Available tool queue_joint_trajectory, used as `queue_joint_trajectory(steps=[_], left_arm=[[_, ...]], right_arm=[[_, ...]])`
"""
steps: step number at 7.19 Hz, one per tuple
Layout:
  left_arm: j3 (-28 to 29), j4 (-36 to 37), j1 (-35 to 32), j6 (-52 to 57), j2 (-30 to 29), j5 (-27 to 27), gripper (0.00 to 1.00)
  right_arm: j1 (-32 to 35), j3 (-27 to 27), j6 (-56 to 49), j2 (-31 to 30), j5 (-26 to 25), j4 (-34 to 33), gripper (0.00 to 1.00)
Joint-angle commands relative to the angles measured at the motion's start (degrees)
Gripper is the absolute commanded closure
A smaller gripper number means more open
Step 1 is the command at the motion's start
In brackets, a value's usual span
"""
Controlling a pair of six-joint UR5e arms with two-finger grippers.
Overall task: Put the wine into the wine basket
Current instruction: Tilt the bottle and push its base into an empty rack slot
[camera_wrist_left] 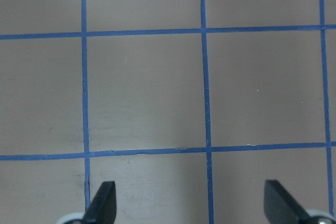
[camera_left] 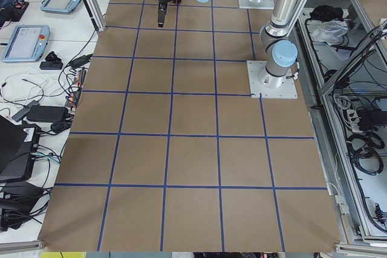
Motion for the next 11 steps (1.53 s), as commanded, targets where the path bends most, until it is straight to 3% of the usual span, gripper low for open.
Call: queue_joint_trajectory(steps=[1, 4, 5, 11], left_arm=[[0.5, -8.0, -0.8, -0.1, 2.7, 0.7, 0.00], [0.4, -10.2, -0.8, -0.3, 3.5, 0.6, 0.00], [0.2, -10.2, -0.8, -0.4, 2.8, 0.6, 0.00], [-0.5, -10.1, -0.7, -0.1, 1.9, 0.9, 0.00]], right_arm=[[-3.2, 0.0, -7.6, 2.6, -1.0, -5.3, 1.00], [-3.5, -0.3, -8.5, 5.9, 1.0, -12.4, 1.00], [-3.5, -0.3, -8.6, 6.4, 2.8, -12.5, 1.00], [-3.8, 1.7, -12.0, 8.6, 2.8, -14.6, 1.00]])
